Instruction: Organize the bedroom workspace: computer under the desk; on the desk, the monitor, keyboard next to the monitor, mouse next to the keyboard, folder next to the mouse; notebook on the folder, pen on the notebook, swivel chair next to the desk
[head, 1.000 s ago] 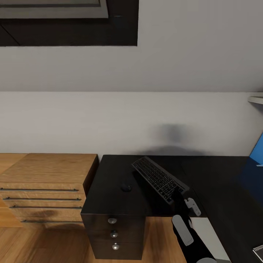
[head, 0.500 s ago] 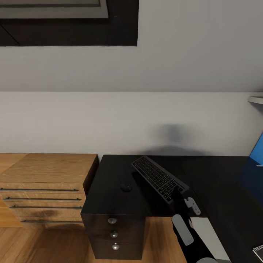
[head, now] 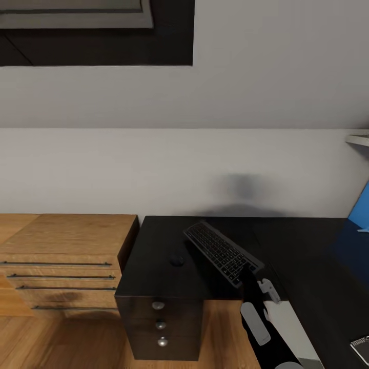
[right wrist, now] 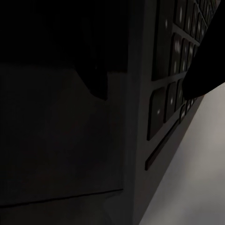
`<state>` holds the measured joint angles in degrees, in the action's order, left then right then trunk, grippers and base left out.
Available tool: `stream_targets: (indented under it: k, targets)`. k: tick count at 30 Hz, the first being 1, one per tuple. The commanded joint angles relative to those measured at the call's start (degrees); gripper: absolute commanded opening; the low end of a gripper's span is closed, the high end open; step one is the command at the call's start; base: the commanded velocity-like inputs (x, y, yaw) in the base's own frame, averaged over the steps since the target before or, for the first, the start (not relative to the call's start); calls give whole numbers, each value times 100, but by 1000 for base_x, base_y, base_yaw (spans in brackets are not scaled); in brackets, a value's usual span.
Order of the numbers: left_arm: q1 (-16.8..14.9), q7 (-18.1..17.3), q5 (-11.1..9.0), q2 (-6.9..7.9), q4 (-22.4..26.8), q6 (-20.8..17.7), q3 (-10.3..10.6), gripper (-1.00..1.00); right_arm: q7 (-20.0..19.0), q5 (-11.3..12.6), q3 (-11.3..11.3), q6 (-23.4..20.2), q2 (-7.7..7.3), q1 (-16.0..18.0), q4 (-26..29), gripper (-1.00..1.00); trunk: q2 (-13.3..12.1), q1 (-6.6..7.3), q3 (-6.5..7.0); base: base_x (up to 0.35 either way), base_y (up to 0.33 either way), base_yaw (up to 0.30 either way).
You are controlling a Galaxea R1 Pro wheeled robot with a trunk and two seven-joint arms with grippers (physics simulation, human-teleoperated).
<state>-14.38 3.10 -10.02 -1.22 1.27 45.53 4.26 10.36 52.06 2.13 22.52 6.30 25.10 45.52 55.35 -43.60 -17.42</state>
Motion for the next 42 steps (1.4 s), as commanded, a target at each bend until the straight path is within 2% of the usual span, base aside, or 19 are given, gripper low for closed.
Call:
stream_targets:
  k: [1, 8, 17, 22, 25, 42]
  targets:
    - [-4, 32, -26, -1, -3, 17, 48, 100, 4, 32, 3, 15, 3, 4, 3, -100, 5, 2, -7, -276, 0, 0]
    - [-4, 40, -26, 3, -3, 17, 47, 100, 75, 32, 21, 37, 5, 4, -9, -100, 5, 2, -7, -135, 0, 0]
    - [-4, 34, -26, 5, -3, 24, 48, 100, 140, 77, 41, 42, 3, 4, -298, -100, 5, 2, -7, -7, 0, 0]
    - [-4, 33, -26, 7, -3, 25, 47, 100, 141, 629, 49, 29, -5, 4, -377, -100, 5, 2, -7, 0, 0, 0]
    - [-4, 36, -26, 8, -3, 26, 48, 100, 141, 758, 44, 26, -6, 4, -396, -100, 5, 2, -7, 0, 0, 0]
    - [-4, 32, -26, 8, -3, 26, 48, 100, 149, 838, 50, 10, -6, 4, -405, -100, 5, 2, -7, -23, 0, 0]
